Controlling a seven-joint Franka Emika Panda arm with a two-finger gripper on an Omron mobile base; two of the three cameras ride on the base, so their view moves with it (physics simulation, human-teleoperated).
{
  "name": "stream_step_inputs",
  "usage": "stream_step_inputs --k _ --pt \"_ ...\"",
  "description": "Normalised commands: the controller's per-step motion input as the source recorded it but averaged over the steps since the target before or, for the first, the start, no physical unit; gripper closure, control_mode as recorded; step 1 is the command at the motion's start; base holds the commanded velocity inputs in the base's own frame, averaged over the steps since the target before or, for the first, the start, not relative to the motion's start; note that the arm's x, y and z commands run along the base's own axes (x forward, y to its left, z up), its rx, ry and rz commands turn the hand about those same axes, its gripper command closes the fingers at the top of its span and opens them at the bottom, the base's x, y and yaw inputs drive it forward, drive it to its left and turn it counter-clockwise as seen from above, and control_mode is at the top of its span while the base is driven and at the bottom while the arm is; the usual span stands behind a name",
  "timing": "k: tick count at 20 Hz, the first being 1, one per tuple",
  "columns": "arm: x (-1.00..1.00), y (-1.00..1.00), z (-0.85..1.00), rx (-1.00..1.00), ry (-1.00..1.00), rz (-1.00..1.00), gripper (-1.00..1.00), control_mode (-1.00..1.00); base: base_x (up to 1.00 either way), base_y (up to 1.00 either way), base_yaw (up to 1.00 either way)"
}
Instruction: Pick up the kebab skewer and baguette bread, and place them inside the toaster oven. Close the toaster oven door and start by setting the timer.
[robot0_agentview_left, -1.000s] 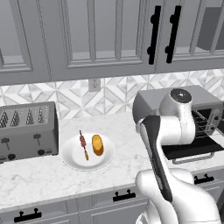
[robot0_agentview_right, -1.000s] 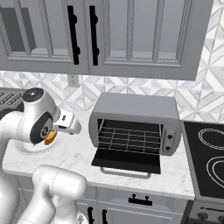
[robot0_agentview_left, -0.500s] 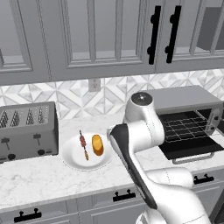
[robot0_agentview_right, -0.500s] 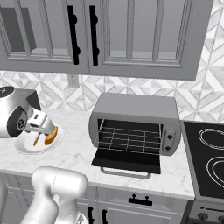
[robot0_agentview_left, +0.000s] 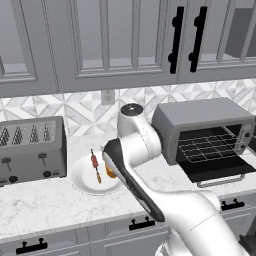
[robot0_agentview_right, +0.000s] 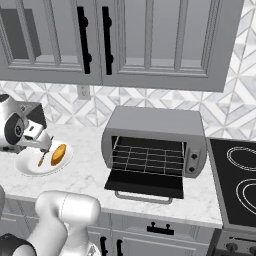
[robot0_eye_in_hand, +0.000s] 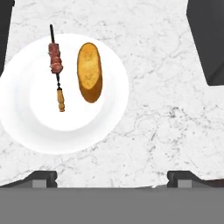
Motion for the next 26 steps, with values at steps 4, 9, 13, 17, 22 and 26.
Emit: stream_step_inputs --k 4,9,13,17,22,26 --pt "0.23 0.52 -0.46 0.00 0.06 0.00 -1.00 -1.00 0.00 0.00 0.00" --pt "0.40 0.10 -0.30 0.00 0.01 0.00 -1.00 -1.00 0.00 0.00 0.00" --pt "0.56 -0.09 -0.33 0.01 0.00 0.00 -1.00 -1.00 0.00 0.00 0.00" --pt "0.56 0.00 -0.37 0.00 0.00 0.00 -1.00 -1.00 0.00 0.00 0.00" --pt "0.55 -0.06 -0.25 0.00 0.00 0.00 -1.00 -1.00 0.00 0.00 0.00" --pt "0.42 0.02 -0.32 0.00 0.00 0.00 -1.00 -1.00 0.00 0.00 0.00"
